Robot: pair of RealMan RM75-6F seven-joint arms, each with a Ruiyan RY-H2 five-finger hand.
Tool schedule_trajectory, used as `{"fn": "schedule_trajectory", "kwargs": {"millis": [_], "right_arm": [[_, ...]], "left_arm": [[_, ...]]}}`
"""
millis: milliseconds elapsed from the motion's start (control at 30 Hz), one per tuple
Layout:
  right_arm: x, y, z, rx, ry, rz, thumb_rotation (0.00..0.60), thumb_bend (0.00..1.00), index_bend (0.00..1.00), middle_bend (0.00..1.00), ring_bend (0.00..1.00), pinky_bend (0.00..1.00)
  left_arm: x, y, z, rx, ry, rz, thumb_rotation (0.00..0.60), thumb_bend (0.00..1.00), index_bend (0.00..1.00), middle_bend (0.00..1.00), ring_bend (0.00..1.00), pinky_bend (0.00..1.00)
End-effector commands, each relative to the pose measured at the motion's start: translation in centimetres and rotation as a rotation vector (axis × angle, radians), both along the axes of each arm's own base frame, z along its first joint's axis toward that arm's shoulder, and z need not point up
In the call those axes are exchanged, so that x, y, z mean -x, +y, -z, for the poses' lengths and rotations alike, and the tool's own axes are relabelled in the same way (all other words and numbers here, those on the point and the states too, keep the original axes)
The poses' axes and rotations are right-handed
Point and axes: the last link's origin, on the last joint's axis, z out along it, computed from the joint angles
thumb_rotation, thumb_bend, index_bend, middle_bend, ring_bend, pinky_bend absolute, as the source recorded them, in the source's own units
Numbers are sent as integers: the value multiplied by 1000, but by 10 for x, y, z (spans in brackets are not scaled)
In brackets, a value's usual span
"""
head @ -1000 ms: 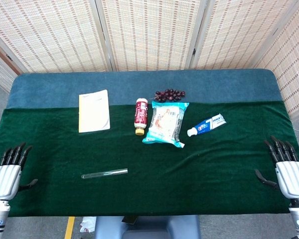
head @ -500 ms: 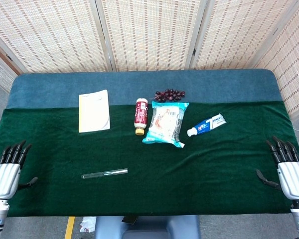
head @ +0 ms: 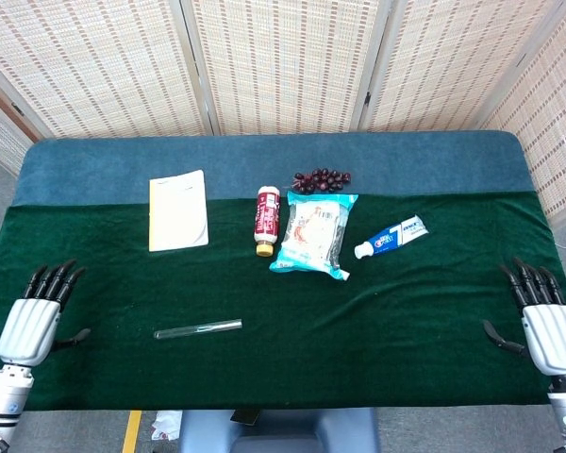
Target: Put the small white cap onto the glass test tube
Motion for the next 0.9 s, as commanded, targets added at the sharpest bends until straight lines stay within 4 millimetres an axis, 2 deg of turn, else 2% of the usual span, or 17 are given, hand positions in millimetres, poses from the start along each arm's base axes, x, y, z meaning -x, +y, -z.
{"fn": "schedule_trajectory", "kwargs": {"millis": [33,233,433,533,700,733,800,900], "right_arm": [[-1,-3,2,-17,7,0,446,381,0,54,74,0],[-7,-15,11,-68,33,-13,447,381,0,135,170,18],[-21,-34,25,-139,66,-46,449,381,0,242,301,166],[-32,-46,33,-176,84,-77,448,381,4,336,452,305],[-49,-62,49,-259,88,-100,442,408,45,589,793,659],[-52,-65,54,-290,86,-101,441,427,51,631,835,702],[-58,-71,61,-336,85,-103,440,520,66,756,952,816],[-65,-80,73,-407,105,-112,439,665,69,830,1000,898]], "left_arm": [[0,1,1,4,1,-2,600,152,133,94,116,0],[3,-1,3,0,-1,-13,600,153,138,99,120,0],[7,-4,1,-7,-5,-21,600,152,141,106,124,0],[9,-6,1,-9,-8,-24,600,152,143,111,126,0],[11,-8,1,-10,-10,-29,600,152,157,120,134,0],[12,-8,0,-11,-11,-30,600,152,160,122,135,0],[13,-9,0,-11,-13,-32,600,153,165,125,136,0],[14,-10,-1,-13,-14,-34,600,153,165,128,137,0]]}}
